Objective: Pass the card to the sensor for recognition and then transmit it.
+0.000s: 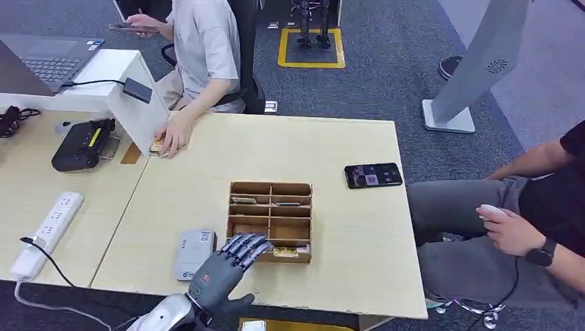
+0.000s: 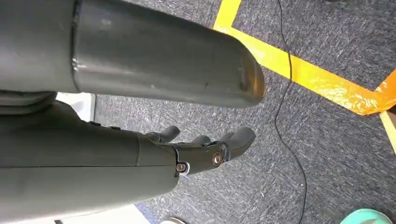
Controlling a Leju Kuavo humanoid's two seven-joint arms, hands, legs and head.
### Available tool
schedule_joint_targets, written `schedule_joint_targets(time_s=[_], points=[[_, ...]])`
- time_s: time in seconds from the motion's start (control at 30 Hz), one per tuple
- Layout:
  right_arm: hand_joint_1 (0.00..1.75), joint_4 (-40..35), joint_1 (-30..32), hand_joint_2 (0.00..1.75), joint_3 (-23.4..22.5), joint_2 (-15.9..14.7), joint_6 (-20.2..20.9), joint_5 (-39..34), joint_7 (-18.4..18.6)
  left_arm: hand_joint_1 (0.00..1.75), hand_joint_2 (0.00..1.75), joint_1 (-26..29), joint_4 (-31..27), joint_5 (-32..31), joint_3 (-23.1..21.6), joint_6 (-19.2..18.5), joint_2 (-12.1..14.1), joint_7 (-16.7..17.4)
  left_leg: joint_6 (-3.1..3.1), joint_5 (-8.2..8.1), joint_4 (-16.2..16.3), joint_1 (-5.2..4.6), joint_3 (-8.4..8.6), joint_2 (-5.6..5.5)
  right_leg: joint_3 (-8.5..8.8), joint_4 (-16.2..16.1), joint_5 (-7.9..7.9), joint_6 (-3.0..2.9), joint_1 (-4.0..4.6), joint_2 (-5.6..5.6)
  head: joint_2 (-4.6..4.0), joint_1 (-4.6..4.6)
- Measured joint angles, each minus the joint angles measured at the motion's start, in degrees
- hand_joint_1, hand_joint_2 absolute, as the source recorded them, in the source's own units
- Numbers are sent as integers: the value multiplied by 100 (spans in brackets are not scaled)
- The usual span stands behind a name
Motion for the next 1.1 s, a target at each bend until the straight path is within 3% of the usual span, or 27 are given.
schedule_joint_targets(time_s=[0.63,1.1], points=[[0,-35,0,0,210,0,-11,-162,31,0,175,-116,560,184,339,251,-381,103,0,0,0,0,0,0,0,0,0,0,0,0,-2,0],[0,-33,37,0,334,0,-26,-247,-2,0,175,-113,772,221,592,435,-446,98,0,0,0,0,0,0,0,0,0,0,0,0,-2,0]])
